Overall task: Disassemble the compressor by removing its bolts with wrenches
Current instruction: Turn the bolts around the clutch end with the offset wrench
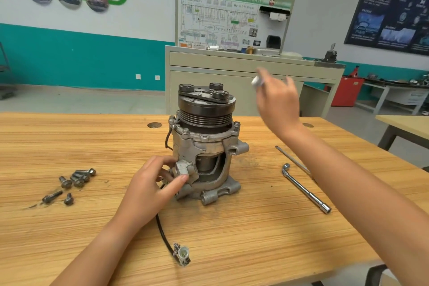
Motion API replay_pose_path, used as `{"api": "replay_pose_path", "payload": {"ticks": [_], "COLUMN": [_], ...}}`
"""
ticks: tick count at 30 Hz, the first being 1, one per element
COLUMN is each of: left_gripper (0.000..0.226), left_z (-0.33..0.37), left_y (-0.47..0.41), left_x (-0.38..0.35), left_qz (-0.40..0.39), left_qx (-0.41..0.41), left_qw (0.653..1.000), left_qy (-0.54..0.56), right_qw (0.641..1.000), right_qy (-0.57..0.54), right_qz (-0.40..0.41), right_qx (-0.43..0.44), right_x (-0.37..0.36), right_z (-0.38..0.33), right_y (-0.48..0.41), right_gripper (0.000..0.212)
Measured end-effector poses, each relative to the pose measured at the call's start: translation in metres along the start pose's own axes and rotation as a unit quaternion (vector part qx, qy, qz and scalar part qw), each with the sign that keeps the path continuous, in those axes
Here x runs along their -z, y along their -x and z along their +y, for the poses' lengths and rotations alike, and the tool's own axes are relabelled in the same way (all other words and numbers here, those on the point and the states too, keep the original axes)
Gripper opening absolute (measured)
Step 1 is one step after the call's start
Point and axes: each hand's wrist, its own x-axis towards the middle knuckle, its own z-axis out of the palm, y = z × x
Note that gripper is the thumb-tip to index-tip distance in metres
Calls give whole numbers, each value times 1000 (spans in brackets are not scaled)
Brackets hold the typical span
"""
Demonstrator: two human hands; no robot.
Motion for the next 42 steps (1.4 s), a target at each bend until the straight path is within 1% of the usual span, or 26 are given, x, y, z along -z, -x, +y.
{"api": "replay_pose_path", "payload": {"ticks": [1,2,3,5,6,8,10,15,19,21,25,28,30,32,34,36,37,38,40,42], "left_gripper": [27,26,26,27,27,27,28,31,28,27,31,31,31,31,29,27,27,27,26,26], "left_z": [0,-1,-1,-1,-1,-1,0,0,-3,-3,-1,-2,-3,-4,-4,-4,-4,-4,-4,-4], "left_y": [0,0,0,0,0,0,0,0,-1,0,0,0,0,-1,-1,-1,-1,-1,-1,0], "left_x": [0,-1,-1,-1,-1,-1,-1,-1,-2,-2,-2,-2,-3,-3,-3,-3,-3,-3,-3,-3], "left_qz": [1,2,1,0,-1,-1,1,3,5,4,6,6,6,9,5,4,5,7,9,9], "left_qx": [0,0,1,2,2,1,1,-2,-3,-1,-5,-2,2,1,3,7,9,10,12,13], "left_qw": [1000,1000,1000,1000,1000,1000,1000,1000,1000,1000,1000,1000,1000,1000,1000,1000,1000,1000,1000,1000], "left_qy": [-1,-2,-2,-1,-1,2,7,5,4,5,6,3,3,6,8,8,7,9,15,14], "right_qw": [999,997,996,992,984,961,941,914,894,888,888,887,888,907,925,960,968,970,975,985], "right_qy": [-20,-26,-6,79,121,178,200,216,238,238,252,279,283,244,198,114,77,57,56,62], "right_qz": [8,6,-11,-82,-125,-210,-272,-344,-371,-382,-369,-341,-335,-318,-287,-186,-163,-168,-177,-157], "right_qx": [-49,-77,-84,-57,-38,-8,6,25,82,96,111,140,138,130,151,177,177,169,125,44], "right_x": [16,33,50,78,87,94,91,76,72,72,64,56,44,20,-4,-22,-26,-27,-21,-3], "right_z": [-1,-3,-6,-15,-21,-30,-35,-39,-54,-59,-40,-12,1,7,3,-1,-3,-4,-2,3], "right_y": [-2,-1,1,11,17,28,33,35,33,32,36,30,20,9,2,1,2,2,3,0], "right_gripper": [33,34,33,24,21,25,31,32,36,38,40,23,20,22,27,26,24,23,25,30]}}
